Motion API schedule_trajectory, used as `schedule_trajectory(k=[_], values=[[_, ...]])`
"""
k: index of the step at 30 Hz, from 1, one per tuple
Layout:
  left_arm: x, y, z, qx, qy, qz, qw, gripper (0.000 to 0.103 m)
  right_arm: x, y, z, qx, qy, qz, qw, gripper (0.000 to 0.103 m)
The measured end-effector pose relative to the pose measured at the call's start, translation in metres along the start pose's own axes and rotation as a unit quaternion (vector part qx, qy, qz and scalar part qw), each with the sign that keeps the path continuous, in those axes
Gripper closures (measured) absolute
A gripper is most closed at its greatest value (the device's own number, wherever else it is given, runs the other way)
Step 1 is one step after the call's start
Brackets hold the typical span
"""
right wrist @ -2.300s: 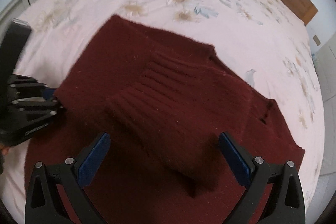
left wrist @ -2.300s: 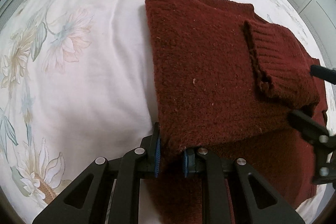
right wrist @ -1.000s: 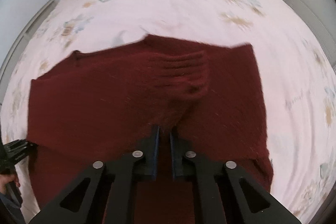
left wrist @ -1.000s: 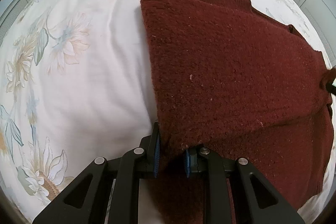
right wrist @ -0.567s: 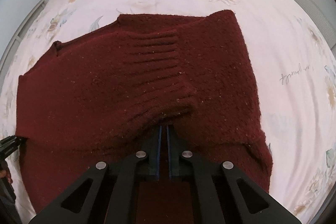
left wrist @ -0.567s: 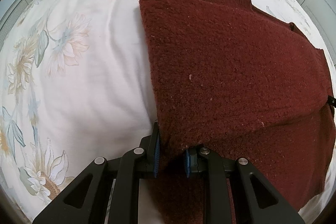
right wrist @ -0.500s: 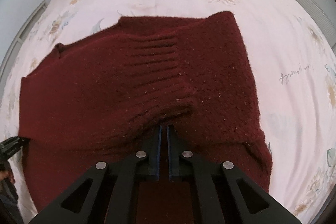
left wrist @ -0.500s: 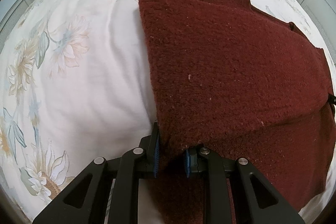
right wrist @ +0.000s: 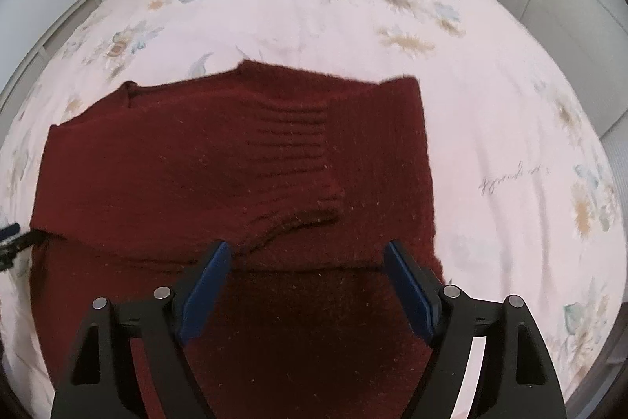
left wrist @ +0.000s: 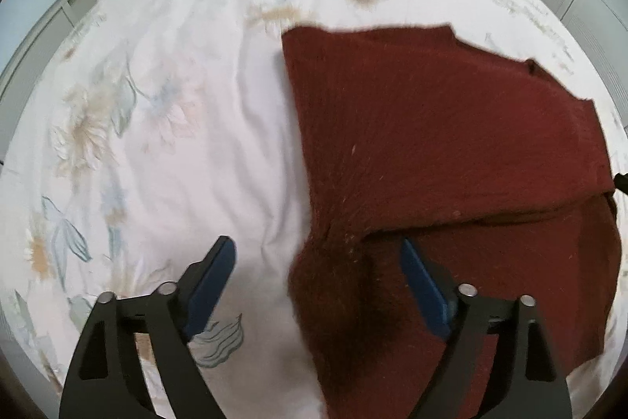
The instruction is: Fold small clothes
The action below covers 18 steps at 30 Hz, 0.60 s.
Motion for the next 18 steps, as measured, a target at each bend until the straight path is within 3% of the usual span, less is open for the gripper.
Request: schedule_trajectory(k=[3, 7, 13, 18], values=[[0.011, 0.012, -0.017, -0.003, 0.022, -0.001, 0.9997, 0.002, 0.006, -0.013, -0.002, 0.0, 0.01, -0.014, 1.0, 0.016], [0.027, 0.046, -0.023, -0.007, 0.045, 0.011, 0.9989, 0.001, 0.011, -0.039, 0.005, -0.007, 0.025, -0.037, 0.999, 0.001], [0.037, 0.099, -0.002, 0.006, 0.068, 0.044, 0.9967, 0.001, 0.007, -0.072, 0.023, -0.007, 0.036, -0.077, 0.996, 0.001], [0.026, 0.113, 0.042, 0.009, 0.041, 0.053, 0.9977, 0.001, -0.003, -0.077, 0.048, -0.031, 0.025, -0.107, 0.993, 0.001]])
Point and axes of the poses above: each gripper's, at about its wrist camera, not at the fingertips, and z roughly the way its jaws point, y to its right, x to its top, the point moved 3 cm from there along z, roughly the way its jaws point, and after that the axes turned 4 degrees about x, right-handed, at the moved point
